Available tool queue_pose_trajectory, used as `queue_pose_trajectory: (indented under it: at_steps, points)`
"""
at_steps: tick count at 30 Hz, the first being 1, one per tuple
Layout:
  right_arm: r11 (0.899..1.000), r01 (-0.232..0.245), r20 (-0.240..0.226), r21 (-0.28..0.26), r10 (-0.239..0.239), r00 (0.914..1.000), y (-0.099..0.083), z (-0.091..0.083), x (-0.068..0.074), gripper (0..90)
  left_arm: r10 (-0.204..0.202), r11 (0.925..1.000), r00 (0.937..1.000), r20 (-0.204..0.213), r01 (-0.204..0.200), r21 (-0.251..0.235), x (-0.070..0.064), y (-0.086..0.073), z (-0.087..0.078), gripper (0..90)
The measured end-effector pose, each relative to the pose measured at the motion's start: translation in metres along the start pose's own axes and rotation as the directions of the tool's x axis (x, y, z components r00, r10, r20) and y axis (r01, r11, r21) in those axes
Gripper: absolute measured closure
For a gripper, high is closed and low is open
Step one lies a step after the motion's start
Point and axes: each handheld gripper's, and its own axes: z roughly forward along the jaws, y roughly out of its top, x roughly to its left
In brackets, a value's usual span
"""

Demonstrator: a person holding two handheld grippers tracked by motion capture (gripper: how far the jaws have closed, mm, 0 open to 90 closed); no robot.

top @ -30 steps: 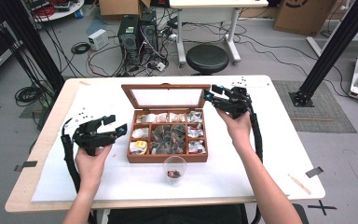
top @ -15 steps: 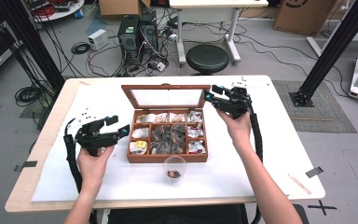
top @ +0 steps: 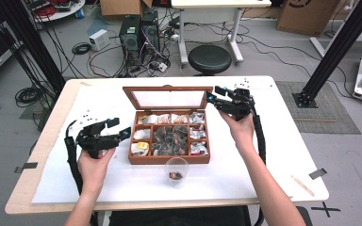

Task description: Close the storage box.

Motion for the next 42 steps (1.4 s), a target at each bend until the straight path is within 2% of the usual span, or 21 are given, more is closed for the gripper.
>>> queue_pose_trajectory:
  at_steps: [23, 28, 33, 42]
  points:
    - [1.0, -0.007, 0.01, 0.013, 0.007, 0.9999, -0.01, -0.009, 0.009, 44.8, 0.012, 0.9999, 0.9999, 0.01, -0.013, 0.01, -0.004, 0.0, 0.004, 30.7]
    - [0.999, -0.041, 0.005, 0.022, 0.041, 0.9992, -0.014, -0.011, 0.011, 44.3, 0.019, 0.9998, 0.9998, 0.009, -0.019, 0.002, -0.004, 0.002, 0.004, 30.7]
    - [0.998, -0.059, 0.0, 0.037, 0.059, 0.9983, -0.019, -0.014, 0.014, 42.8, 0.021, 0.9997, 0.9997, 0.008, -0.021, -0.01, -0.006, 0.003, 0.0, 30.7]
    - [0.997, -0.048, 0.007, 0.059, 0.048, 0.9988, -0.029, -0.021, 0.022, 42.5, 0.035, 0.9991, 0.9993, 0.01, -0.035, -0.025, -0.011, 0.002, -0.013, 30.7]
